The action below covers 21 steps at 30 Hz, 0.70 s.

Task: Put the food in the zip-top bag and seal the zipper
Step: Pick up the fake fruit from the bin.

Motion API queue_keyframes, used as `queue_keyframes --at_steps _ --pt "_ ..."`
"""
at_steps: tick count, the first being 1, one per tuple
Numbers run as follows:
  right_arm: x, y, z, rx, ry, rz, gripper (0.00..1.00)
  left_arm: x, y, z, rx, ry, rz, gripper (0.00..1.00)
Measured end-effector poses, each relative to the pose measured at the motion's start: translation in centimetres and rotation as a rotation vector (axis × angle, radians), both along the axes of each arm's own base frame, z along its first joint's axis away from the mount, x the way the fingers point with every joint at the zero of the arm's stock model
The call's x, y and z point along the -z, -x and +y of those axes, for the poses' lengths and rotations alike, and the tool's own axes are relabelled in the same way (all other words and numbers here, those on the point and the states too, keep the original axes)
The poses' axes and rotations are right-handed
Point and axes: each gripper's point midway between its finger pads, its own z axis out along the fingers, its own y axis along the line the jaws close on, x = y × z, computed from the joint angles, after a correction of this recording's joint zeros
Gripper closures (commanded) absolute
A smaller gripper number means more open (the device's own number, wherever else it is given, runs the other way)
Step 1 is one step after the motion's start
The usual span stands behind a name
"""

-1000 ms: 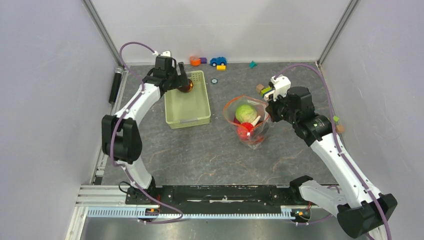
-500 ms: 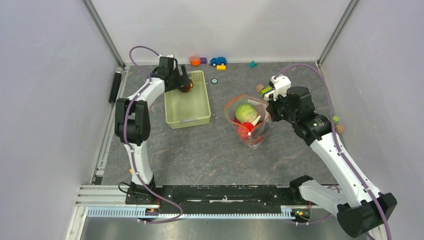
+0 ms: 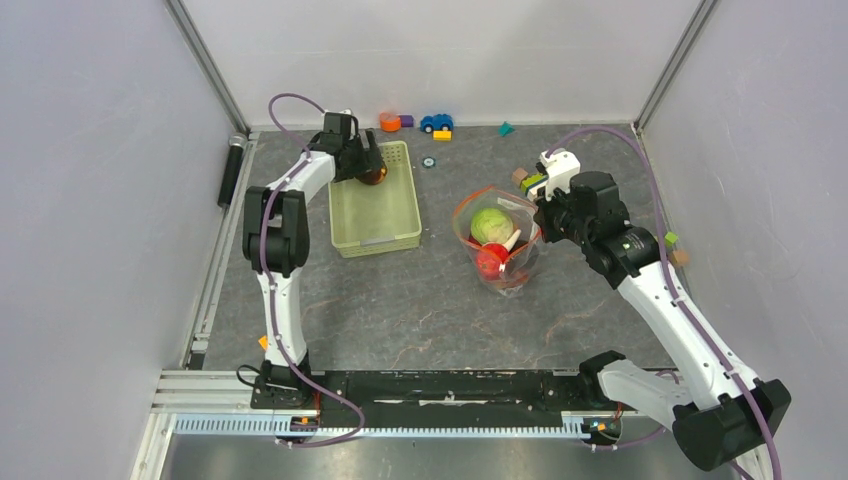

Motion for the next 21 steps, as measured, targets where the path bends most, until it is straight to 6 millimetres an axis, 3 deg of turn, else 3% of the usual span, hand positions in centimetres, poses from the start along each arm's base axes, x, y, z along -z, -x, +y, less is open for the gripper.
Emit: queue_keyframes --at_steps 4,15,21 --pt "0.1 -0.1 0.0 0.003 0.003 0.002 1.00 1.0 -0.4 -0.3 0.010 0.008 0.015 0.04" --pt "0.2 -0.1 0.0 0.004 0.004 0.004 1.00 1.0 0.0 -1.1 0.042 0.042 0.030 0.45" --pt "0.2 -0.1 0.0 0.003 0.004 0.004 1.00 0.8 0.2 -1.4 0.054 0.054 0.030 0.50"
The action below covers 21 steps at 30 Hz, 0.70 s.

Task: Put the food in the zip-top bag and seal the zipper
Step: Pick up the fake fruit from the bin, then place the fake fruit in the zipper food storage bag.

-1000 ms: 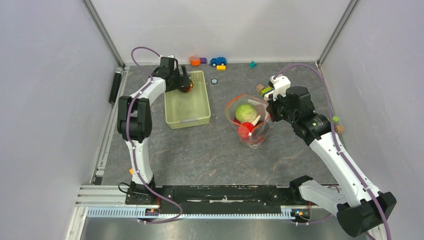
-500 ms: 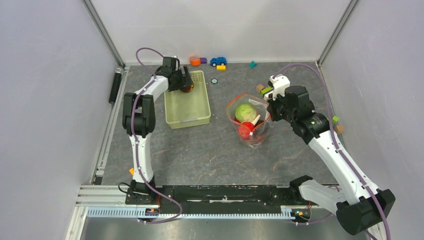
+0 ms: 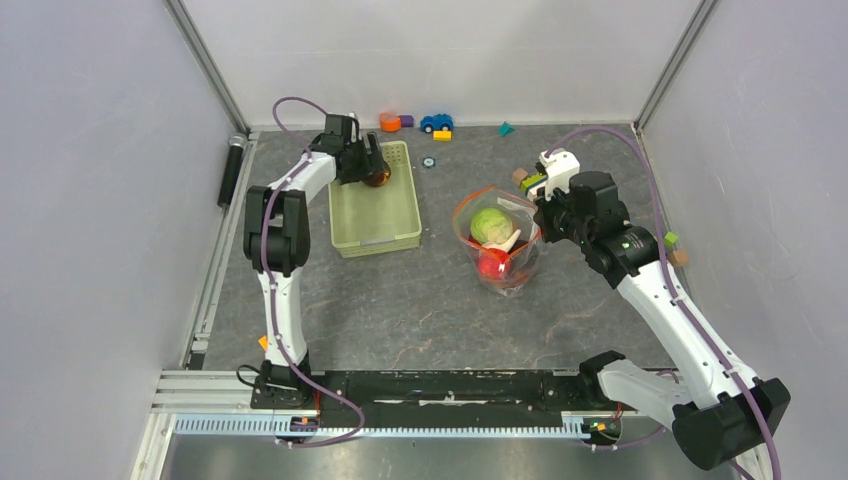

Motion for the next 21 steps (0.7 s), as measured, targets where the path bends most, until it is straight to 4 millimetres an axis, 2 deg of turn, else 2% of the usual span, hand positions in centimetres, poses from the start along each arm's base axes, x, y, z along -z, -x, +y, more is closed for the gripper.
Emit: queue_keyframes --at_steps 3,6,9,16,21 --pt "0.0 0.0 0.0 0.000 0.000 0.000 1.00 -0.5 0.9 0.1 0.000 0.000 0.001 0.52" --pt "0.0 0.0 0.0 -0.001 -0.001 -0.001 1.00 -2.2 1.9 0.3 0.002 0.009 -0.027 0.52" --pt "-0.2 0.1 0.0 -0.001 -0.003 -0.004 1.00 -5.1 2.6 0.3 0.003 0.021 -0.082 0.52" --pt "-0.3 0.2 0.0 -0.004 -0.006 -0.009 1.00 -13.8 3.5 -0.1 0.013 0.086 -0.274 0.54" --pt "-0.5 0.2 0.0 -0.005 -0.009 -0.014 1.00 -17.7 5.3 -0.2 0.015 0.129 -0.359 0.53"
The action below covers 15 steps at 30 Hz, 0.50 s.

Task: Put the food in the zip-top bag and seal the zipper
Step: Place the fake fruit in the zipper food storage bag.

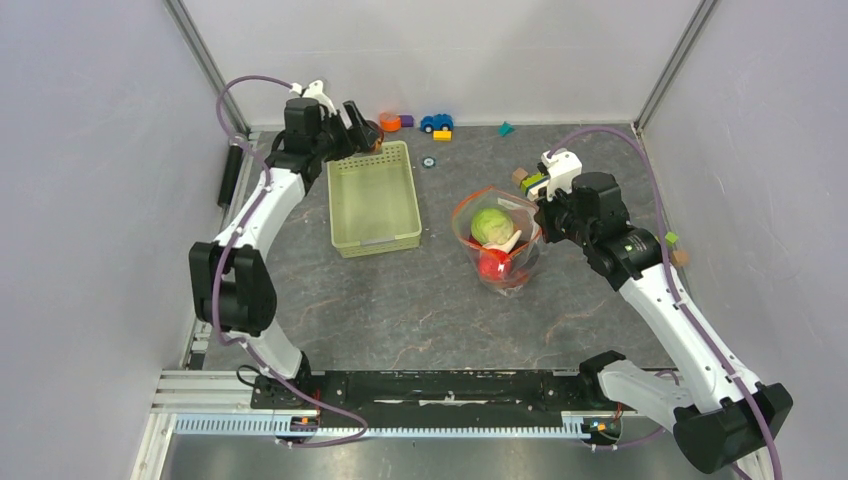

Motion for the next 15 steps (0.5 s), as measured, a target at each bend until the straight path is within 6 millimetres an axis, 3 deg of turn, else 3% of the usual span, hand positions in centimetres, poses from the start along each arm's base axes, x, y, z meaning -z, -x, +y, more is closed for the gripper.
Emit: queue_keyframes --at_steps 11,15 --pt "-0.2 0.2 0.4 -0.020 -0.014 -0.002 1.00 -6.5 4.1 -2.1 0.094 0.114 -0.119 0.50" --pt "-0.2 0.2 0.4 -0.022 -0.015 -0.001 1.00 -9.5 6.5 -4.7 0.173 0.135 -0.182 0.48"
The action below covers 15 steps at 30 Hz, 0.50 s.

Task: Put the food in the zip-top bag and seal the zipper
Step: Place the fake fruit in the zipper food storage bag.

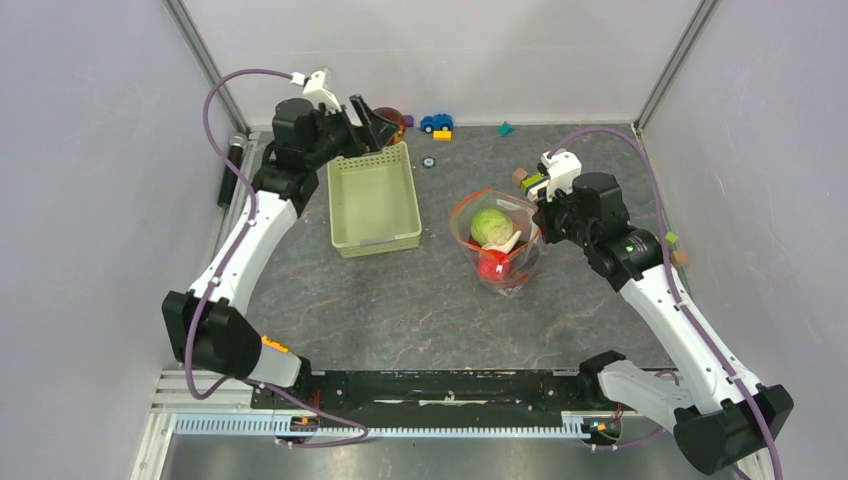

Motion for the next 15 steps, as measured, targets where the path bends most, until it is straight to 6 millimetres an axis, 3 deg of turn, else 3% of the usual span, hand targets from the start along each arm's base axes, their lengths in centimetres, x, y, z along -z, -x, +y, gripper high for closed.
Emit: queue_keyframes --at_steps 6,11,15 --pt "0.0 0.0 0.0 -0.001 -0.001 0.000 1.00 -3.1 5.0 -6.3 0.184 -0.024 -0.108 0.48" --pt "0.0 0.0 0.1 -0.003 -0.002 0.001 1.00 -3.0 8.6 -10.9 0.328 -0.087 -0.159 0.46" --pt "0.0 0.0 0.1 -0.004 -0.002 0.001 1.00 -2.6 10.8 -13.3 0.418 -0.123 -0.180 0.44"
